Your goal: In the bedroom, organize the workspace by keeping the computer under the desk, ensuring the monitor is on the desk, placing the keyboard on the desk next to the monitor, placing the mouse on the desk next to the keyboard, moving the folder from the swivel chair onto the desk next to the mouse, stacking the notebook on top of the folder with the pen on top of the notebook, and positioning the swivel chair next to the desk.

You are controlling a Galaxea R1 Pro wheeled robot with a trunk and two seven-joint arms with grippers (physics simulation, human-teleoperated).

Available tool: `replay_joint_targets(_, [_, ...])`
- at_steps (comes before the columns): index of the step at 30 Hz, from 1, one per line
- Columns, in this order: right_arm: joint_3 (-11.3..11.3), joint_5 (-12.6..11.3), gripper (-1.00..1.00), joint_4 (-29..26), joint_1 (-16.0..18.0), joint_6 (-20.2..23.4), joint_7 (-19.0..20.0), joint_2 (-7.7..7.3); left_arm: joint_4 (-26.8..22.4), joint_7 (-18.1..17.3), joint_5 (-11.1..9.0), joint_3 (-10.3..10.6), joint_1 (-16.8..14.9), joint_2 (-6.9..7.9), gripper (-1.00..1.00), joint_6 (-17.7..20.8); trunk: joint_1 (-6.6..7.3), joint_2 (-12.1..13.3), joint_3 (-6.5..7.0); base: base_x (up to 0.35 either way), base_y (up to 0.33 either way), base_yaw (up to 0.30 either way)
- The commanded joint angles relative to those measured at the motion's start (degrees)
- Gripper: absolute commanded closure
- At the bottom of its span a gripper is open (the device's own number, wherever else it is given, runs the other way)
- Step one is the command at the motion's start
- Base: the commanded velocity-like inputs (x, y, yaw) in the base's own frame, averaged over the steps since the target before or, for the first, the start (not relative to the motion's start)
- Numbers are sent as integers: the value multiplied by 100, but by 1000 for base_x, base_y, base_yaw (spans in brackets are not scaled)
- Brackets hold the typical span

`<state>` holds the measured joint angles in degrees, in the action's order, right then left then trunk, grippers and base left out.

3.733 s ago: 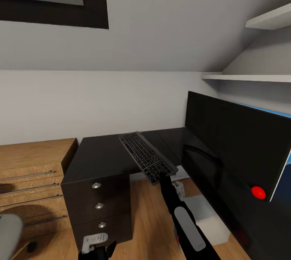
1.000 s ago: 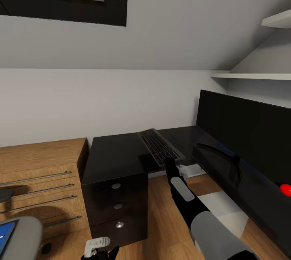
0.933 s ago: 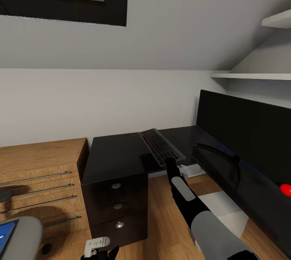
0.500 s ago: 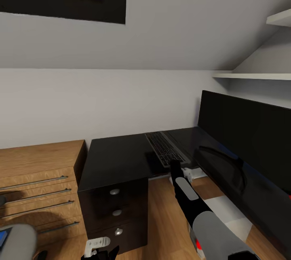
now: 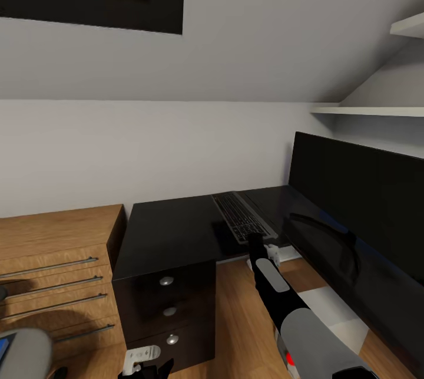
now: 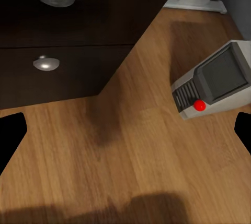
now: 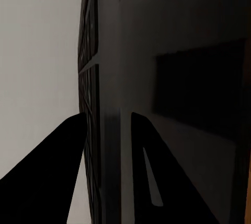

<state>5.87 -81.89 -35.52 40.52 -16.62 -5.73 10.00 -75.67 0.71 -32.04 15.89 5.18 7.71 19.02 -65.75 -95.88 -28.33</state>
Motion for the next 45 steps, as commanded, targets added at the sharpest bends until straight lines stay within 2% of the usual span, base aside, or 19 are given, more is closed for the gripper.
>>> replay_joint_targets(1, [19, -23, 100, -8, 3, -34, -23, 0, -9, 9, -41, 2, 0, 3, -100, 23, 0, -3, -5, 0, 0, 0])
replay_joint_targets(18, [11, -19, 100, 5, -21, -18, 253, 0, -8, -1, -47, -7, 0, 5, -100, 39, 0, -3, -5, -69, 0, 0])
replay_joint_targets(45, [11, -20, 100, 19, -27, 1, 256, 0, -9, 16, -48, -16, 0, 3, -100, 41, -593, -1086, -490, 0, 0, 0])
